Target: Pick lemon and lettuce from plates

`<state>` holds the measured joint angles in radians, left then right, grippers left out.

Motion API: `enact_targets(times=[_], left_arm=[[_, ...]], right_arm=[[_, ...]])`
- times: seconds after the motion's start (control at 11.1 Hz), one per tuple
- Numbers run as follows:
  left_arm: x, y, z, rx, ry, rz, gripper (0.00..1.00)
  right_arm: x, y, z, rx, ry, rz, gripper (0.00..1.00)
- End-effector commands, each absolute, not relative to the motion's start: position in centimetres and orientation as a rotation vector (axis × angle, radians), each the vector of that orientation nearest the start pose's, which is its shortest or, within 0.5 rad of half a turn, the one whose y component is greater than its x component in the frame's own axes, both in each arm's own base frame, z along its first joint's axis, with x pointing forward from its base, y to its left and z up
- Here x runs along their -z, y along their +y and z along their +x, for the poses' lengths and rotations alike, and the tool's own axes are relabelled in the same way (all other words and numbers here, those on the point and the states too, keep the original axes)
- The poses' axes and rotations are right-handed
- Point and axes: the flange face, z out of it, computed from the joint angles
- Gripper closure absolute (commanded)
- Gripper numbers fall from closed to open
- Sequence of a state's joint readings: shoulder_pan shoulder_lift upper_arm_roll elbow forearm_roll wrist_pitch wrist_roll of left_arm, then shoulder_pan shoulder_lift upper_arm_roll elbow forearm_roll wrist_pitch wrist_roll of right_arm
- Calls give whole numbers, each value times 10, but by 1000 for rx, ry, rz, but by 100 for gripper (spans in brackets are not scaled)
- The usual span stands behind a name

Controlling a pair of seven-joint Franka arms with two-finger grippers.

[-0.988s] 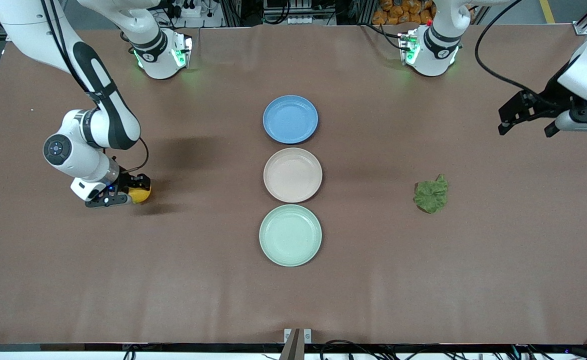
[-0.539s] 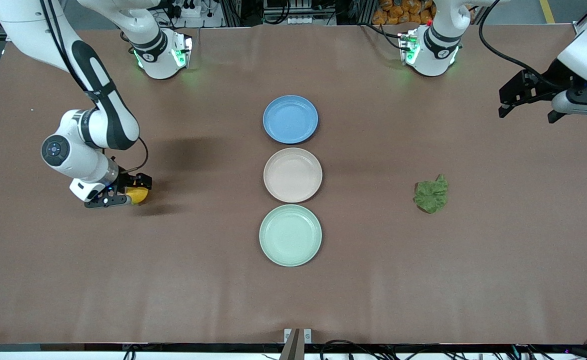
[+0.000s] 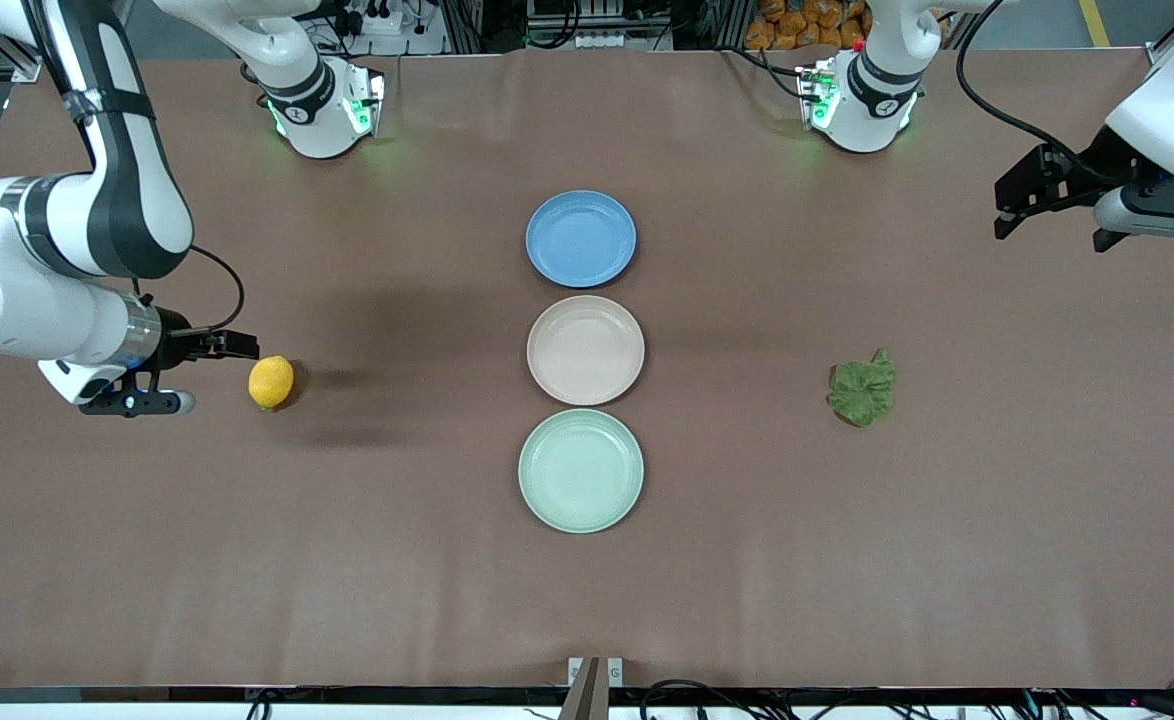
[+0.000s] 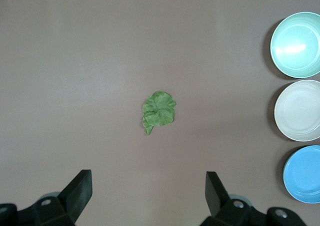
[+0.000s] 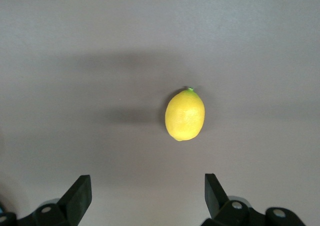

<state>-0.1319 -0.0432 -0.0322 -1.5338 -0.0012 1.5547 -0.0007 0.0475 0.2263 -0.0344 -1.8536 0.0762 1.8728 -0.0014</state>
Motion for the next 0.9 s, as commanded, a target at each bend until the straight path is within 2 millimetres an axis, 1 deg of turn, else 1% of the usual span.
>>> enact_targets(times=[0.0, 0.09, 0.27, 0.36, 0.45, 0.54, 0.63, 0.72, 0.81], left_arm=[[-670, -83, 534, 93, 269, -3118, 0], [-671, -83, 533, 97, 269, -3118, 0], [-672, -84, 532, 99, 273, -3122, 0], [-673, -84, 532, 102, 273, -3124, 0], [-673, -83, 532, 102, 271, -3124, 0], [-673, -83, 532, 102, 271, -3124, 0], [-673, -83, 532, 102, 271, -3124, 0], [-673, -83, 532, 102, 271, -3124, 0], [-673, -84, 532, 102, 269, -3126, 0]], right_arm=[[-381, 30, 594, -342, 53, -3050, 0], [-387, 40, 592, -344, 107, -3052, 0], [-409, 90, 597, -335, 211, -3074, 0], [-422, 101, 602, -298, 281, -3071, 0], [-431, 108, 605, -269, 285, -3069, 0], [-437, 110, 604, -253, 282, -3068, 0], [-448, 110, 604, -225, 280, -3065, 0], [-466, 107, 603, -176, 275, -3061, 0], [-476, 105, 603, -148, 275, -3057, 0]])
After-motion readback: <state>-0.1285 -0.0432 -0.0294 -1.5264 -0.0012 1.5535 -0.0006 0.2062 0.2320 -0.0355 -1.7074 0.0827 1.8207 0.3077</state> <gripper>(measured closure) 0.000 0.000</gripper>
